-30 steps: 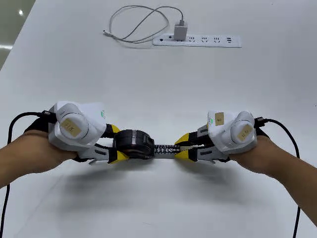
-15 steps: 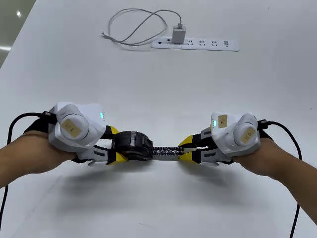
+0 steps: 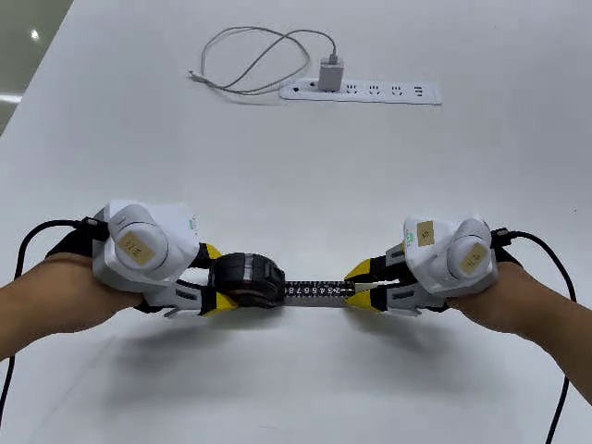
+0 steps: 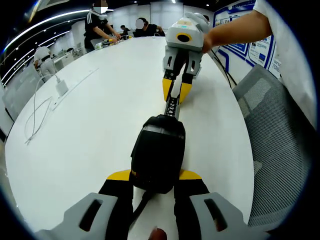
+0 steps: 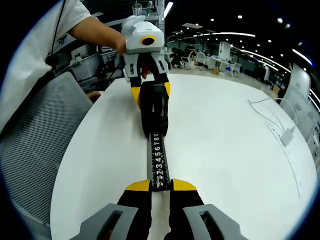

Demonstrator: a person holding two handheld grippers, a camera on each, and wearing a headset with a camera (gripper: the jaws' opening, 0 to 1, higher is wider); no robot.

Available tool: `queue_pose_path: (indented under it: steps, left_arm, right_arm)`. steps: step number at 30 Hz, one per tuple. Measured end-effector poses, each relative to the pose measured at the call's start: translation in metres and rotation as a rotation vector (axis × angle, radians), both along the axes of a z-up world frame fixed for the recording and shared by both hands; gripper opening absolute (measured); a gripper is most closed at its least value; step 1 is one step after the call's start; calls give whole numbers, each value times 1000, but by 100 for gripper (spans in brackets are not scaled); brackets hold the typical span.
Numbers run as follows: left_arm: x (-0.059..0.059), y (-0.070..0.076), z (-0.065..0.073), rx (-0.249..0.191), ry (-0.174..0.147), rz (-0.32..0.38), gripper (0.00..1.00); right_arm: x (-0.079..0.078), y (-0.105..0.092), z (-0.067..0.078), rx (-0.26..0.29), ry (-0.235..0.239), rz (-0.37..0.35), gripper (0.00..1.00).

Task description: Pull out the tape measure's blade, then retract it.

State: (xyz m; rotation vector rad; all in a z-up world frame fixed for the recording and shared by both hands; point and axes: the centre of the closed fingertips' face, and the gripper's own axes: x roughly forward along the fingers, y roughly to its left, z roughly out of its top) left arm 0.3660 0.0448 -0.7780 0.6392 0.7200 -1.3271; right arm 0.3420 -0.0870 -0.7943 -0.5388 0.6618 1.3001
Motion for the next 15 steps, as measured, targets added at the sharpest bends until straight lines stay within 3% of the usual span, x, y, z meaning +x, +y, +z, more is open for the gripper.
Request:
queue_pose_path:
  steps: [15]
  left_arm:
    - [1, -1, -1, 2, -2, -6, 26]
  right_arm:
    - [-5, -18, -2, -34, 6, -4, 8]
